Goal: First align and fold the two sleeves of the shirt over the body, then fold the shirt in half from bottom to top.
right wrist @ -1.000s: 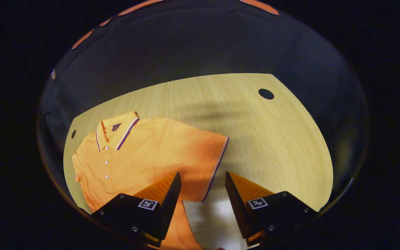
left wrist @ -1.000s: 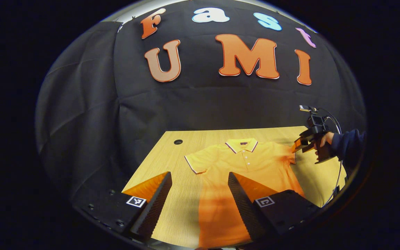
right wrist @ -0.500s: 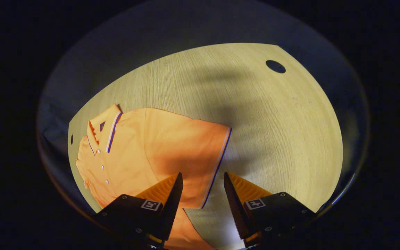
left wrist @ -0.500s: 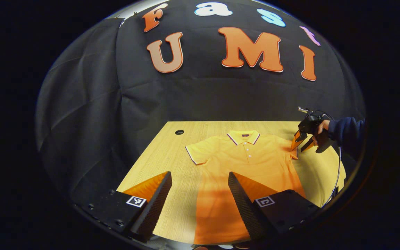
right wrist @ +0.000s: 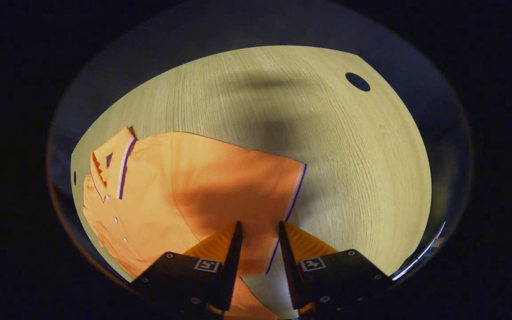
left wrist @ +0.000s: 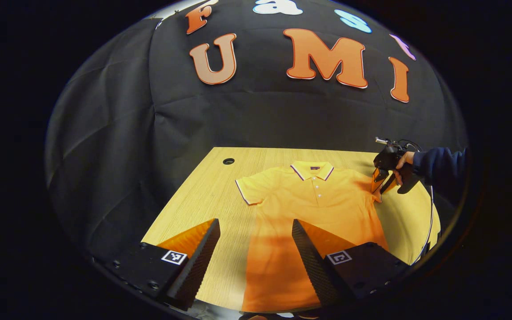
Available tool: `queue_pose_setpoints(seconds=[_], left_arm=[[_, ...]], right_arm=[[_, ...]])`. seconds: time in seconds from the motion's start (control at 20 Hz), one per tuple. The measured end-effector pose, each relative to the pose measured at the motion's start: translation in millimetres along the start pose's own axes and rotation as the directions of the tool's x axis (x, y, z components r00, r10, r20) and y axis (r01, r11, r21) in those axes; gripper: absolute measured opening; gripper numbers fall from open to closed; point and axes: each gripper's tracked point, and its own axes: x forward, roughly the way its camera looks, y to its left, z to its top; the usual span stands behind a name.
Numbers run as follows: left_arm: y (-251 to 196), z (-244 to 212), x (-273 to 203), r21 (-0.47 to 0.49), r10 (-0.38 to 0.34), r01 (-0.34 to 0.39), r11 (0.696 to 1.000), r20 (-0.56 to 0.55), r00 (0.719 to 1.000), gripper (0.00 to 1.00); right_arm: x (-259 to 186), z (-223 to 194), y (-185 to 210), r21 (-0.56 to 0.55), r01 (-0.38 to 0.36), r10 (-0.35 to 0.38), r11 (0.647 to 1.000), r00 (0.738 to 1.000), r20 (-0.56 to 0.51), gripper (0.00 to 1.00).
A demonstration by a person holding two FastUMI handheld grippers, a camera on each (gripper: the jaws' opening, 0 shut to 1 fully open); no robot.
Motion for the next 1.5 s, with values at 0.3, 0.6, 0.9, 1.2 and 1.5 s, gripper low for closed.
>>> queue_pose_setpoints(seconds=[0.3, 0.6, 0.9, 1.2, 1.5], left_arm=[[10.0, -5.5, 0.2, -0.034, 0.003, -0.003, 0.999, -0.007, 1.0, 0.98], [14.9, -6.0, 2.1, -0.053, 0.002, -0.003, 0.999, -0.013, 1.0, 0.98], [17.8, -8.9, 2.0, -0.067, 0.005, -0.006, 0.998, -0.015, 1.0, 0.98], [25.1, -14.5, 7.8, -0.108, 0.024, -0.028, 0.994, -0.036, 0.999, 0.98], [35.6, -18.6, 25.0, -0.146, 0.046, -0.061, 0.987, -0.104, 0.993, 0.98]], right_arm=[[-11.1, 14.4, 10.1, 0.074, -0.095, 0.09, 0.993, 0.994, 0.068, 0.06], [-45.3, 28.7, 48.9, -0.001, -0.167, 0.164, 0.986, 0.973, 0.164, 0.05], [-74.3, 23.2, 116.2, -0.077, -0.304, 0.313, 0.95, 0.933, 0.178, 0.07], [-95.0, 8.6, 153.5, -0.162, -0.429, 0.452, 0.889, 0.879, 0.15, 0.36], [-117.0, 24.8, 129.0, -0.221, -0.382, 0.432, 0.898, 0.863, 0.262, 0.7]])
